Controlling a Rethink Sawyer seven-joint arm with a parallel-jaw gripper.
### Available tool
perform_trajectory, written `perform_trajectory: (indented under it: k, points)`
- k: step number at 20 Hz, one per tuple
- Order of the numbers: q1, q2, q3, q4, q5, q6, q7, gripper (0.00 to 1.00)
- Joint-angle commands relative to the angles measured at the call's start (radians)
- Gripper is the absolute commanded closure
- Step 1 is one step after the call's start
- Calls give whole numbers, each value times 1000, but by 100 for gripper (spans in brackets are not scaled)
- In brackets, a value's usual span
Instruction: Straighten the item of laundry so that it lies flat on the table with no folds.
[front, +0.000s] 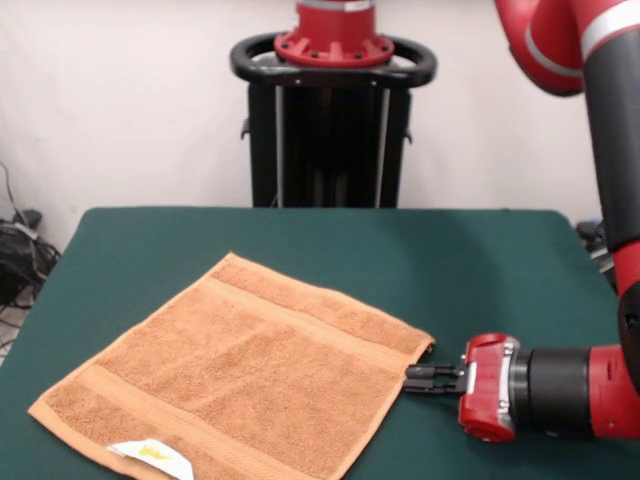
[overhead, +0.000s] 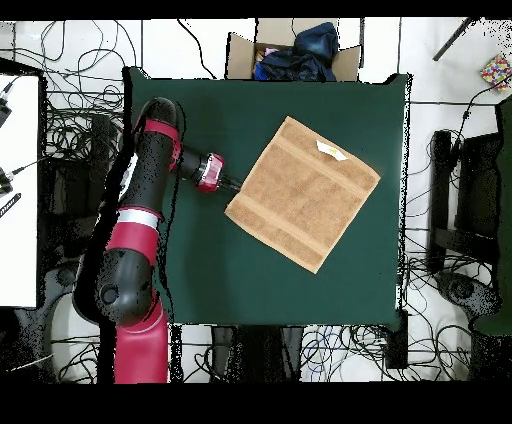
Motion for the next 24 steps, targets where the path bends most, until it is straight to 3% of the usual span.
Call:
perform_trajectory:
  k: [1, 14, 24]
  points:
    - [-17, 35, -10, -65, 134, 59, 150, 100]
    - [-19, 45, -17, -51, 150, 11, 184, 100]
    - [-43, 63, -6, -62, 208, 10, 146, 100]
